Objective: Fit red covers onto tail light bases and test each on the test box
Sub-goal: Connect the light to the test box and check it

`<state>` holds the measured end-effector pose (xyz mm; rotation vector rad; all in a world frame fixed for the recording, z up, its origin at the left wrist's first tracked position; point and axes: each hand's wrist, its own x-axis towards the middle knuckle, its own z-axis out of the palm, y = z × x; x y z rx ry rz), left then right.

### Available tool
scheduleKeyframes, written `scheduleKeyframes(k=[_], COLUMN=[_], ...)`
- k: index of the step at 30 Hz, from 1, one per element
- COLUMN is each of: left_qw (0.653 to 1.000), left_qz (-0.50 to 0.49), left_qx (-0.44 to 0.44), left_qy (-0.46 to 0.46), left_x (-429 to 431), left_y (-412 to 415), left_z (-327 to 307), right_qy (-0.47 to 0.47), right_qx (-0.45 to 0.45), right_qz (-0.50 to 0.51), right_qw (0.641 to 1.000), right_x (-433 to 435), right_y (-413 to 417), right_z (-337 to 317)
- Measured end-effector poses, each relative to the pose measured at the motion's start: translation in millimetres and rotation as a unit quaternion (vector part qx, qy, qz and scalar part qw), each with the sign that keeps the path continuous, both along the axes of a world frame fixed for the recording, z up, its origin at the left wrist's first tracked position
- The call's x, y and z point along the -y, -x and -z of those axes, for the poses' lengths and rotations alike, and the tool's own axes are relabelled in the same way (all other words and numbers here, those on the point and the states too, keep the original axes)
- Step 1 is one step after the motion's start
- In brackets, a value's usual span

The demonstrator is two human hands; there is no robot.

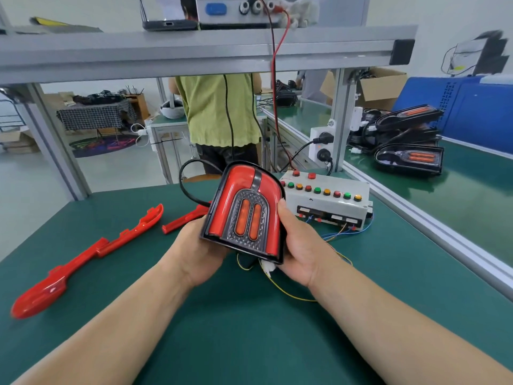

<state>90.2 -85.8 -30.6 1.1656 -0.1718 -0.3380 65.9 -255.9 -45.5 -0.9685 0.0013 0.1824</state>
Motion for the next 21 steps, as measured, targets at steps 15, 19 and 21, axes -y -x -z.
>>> scheduleKeyframes(k=[15,19,21], left_qw=[0.994,0.999,0.999], left_qz=[-0.003,-0.002,-0.009], left_qx=[-0.068,-0.026,-0.017], left_qy=[0.086,0.047,0.035], left_x=[3.5,8.5,12.3], left_y=[0.9,7.8,11.7], left_z=[-4.3,-6.4,-6.5], right_qy=[0.028,0.031,0.028], right_qx=[0.004,0.012,0.016], right_qz=[0.108,0.112,0.105], right_qw=[0.994,0.993,0.994], right_x=[5.0,6.0,8.5], right_y=[-3.4,0.4,2.1], right_z=[0.3,-2.4,-3.9])
